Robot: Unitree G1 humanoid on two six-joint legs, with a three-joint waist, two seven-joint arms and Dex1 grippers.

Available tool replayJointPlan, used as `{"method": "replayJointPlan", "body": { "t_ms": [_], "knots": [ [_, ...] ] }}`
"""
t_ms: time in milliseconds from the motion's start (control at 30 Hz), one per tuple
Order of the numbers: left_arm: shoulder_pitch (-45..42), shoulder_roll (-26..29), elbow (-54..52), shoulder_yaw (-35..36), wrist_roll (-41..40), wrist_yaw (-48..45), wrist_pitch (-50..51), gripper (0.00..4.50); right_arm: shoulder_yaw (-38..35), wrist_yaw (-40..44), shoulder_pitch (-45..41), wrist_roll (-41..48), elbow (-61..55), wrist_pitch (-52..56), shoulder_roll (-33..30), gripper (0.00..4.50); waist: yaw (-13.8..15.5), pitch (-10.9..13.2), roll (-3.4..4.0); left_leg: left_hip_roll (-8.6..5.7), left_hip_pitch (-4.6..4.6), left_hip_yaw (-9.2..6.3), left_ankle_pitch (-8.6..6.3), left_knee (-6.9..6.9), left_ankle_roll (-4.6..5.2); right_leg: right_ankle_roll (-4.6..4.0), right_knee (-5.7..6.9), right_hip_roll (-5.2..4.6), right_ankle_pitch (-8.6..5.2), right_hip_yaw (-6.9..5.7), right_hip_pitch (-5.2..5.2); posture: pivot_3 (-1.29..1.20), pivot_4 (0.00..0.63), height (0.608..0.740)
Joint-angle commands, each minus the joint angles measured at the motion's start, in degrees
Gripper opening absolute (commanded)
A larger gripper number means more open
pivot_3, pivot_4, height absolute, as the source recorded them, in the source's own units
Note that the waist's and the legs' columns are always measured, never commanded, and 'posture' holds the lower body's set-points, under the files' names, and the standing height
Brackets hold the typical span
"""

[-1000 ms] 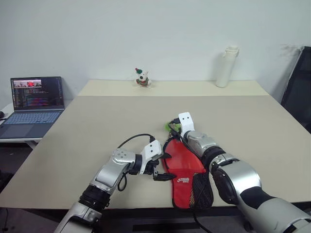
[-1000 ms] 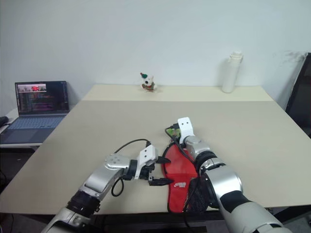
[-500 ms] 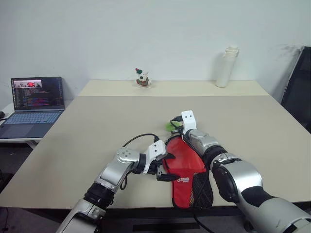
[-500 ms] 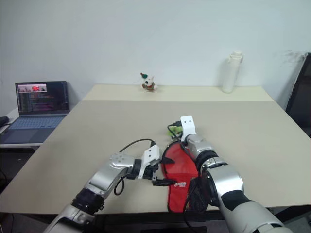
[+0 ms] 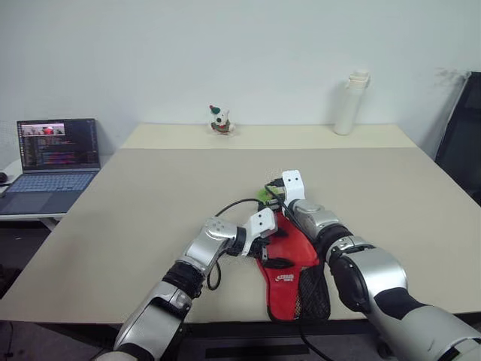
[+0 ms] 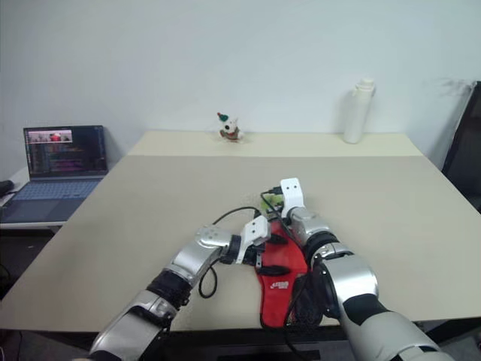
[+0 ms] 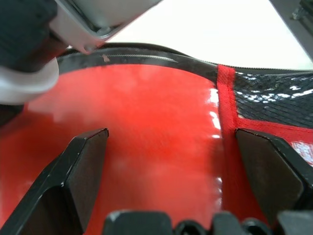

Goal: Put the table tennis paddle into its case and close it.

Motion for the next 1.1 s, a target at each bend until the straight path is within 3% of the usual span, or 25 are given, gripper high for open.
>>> {"method": "replayJointPlan", "body": {
  "t_ms": [33, 433, 633, 800, 900, 1100],
  "knots": [
    [-0.9, -1.8, 8.6, -1.1, 3.1, 0.8, -4.0, 4.5, -0.7, 0.1, -2.0, 0.2, -2.3, -0.8, -1.3, 0.03, 0.0, 0.0, -0.01, -0.01, 0.0, 0.01, 0.0, 0.01, 0.0, 0.01, -0.01, -0.01, 0.0, 0.01, 0.01, 0.0, 0.15, 0.74],
    [-2.5, -3.8, 17.9, -0.2, 4.1, 0.2, -8.7, 4.5, -0.9, 0.0, -3.6, 0.4, -4.7, -2.2, -5.6, 0.03, 0.1, -0.1, -0.03, -0.08, 0.25, -0.09, 0.01, 0.11, 0.01, 0.05, -0.06, -0.05, 0.0, -0.05, 0.38, 0.0, 0.15, 0.74],
    [-1.8, -3.3, 18.6, -0.1, 4.2, -0.2, -9.1, 4.5, 0.4, -0.3, -2.2, -1.4, -7.2, -3.2, -12.1, 0.03, 0.3, -0.1, -0.02, -0.09, 0.22, -0.1, 0.01, 0.11, 0.01, 0.05, -0.09, -0.07, 0.0, -0.06, 0.38, 0.0, 0.15, 0.74],
    [-2.0, -3.5, 19.0, 0.4, 4.1, -0.1, -8.8, 4.5, 2.6, 2.1, 3.7, -3.5, -12.7, -2.2, -18.6, 0.03, 0.4, -0.1, -0.01, -0.09, 0.19, -0.13, 0.01, 0.08, 0.02, 0.06, -0.14, -0.06, 0.0, -0.09, 0.38, 0.0, 0.15, 0.74],
    [-2.1, -3.6, 19.4, 0.6, 4.0, 0.1, -8.7, 4.5, 2.2, 5.4, 11.1, -2.6, -25.7, 3.5, -22.3, 0.03, 0.5, -0.1, 0.01, -0.1, 0.15, -0.12, 0.01, 0.08, 0.02, 0.08, -0.21, -0.06, 0.0, -0.08, 0.38, 0.0, 0.15, 0.74],
    [-2.6, -4.1, 20.6, 1.0, 4.3, 0.6, -8.9, 4.5, -1.3, 12.9, 35.7, 3.2, -72.3, 30.7, -28.1, 0.03, 1.8, -0.2, 0.25, -0.1, -0.03, -0.28, 0.01, 0.07, 0.02, 0.22, -0.54, -0.05, -0.01, -0.2, 0.4, 0.0, 0.15, 0.74]
  ]
}}
